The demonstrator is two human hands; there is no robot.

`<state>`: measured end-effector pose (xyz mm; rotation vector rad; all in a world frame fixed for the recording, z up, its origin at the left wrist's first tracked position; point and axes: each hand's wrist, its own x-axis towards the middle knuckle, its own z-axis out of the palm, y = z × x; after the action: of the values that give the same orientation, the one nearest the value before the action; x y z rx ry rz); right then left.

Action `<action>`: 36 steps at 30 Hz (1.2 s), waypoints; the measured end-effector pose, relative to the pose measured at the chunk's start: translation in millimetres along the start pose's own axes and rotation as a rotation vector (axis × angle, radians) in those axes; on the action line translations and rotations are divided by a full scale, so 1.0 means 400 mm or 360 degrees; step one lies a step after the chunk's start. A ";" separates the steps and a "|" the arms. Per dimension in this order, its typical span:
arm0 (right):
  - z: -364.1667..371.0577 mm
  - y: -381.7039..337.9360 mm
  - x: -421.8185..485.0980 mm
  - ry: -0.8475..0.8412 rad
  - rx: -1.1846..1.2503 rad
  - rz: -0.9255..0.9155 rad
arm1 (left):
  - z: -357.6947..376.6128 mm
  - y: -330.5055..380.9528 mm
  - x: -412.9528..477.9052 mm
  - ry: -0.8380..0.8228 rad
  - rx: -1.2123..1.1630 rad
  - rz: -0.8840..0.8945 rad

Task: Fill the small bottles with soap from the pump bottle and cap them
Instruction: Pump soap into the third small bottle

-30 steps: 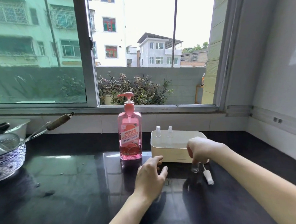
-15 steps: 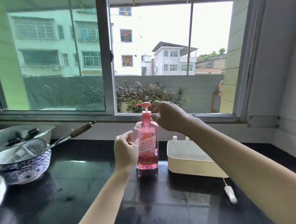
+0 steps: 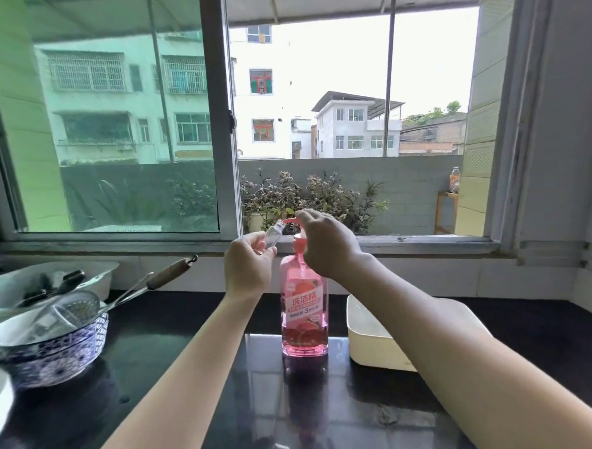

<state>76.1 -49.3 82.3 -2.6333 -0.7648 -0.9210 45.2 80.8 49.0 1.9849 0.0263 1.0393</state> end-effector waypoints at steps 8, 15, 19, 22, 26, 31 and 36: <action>0.039 -0.026 -0.028 0.0217 -0.0107 0.0129 | 0.013 -0.021 0.002 0.0007 0.0133 0.0150; -0.015 -0.025 0.008 0.0082 -0.0277 0.0062 | -0.004 0.018 0.012 -0.0030 0.0134 0.0133; -0.028 -0.020 0.025 0.0040 -0.0244 0.0030 | -0.003 0.022 0.018 -0.0039 0.0132 0.0127; 0.019 -0.015 0.009 0.0200 -0.0183 0.0051 | 0.006 0.009 0.013 -0.0002 0.0123 0.0113; 0.081 -0.013 -0.003 0.0386 -0.0030 0.0120 | 0.015 -0.018 0.011 -0.0024 0.0143 0.0106; 0.053 -0.007 0.008 0.0319 -0.0044 0.0119 | 0.007 -0.014 0.014 -0.0025 0.0157 0.0124; 0.002 -0.013 0.029 0.0242 -0.0127 0.0113 | -0.003 0.005 0.025 -0.0046 0.0101 0.0149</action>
<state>81.4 -39.9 89.2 -2.6019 -0.6059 -1.1381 50.3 84.3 57.4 2.0752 -0.0507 1.0808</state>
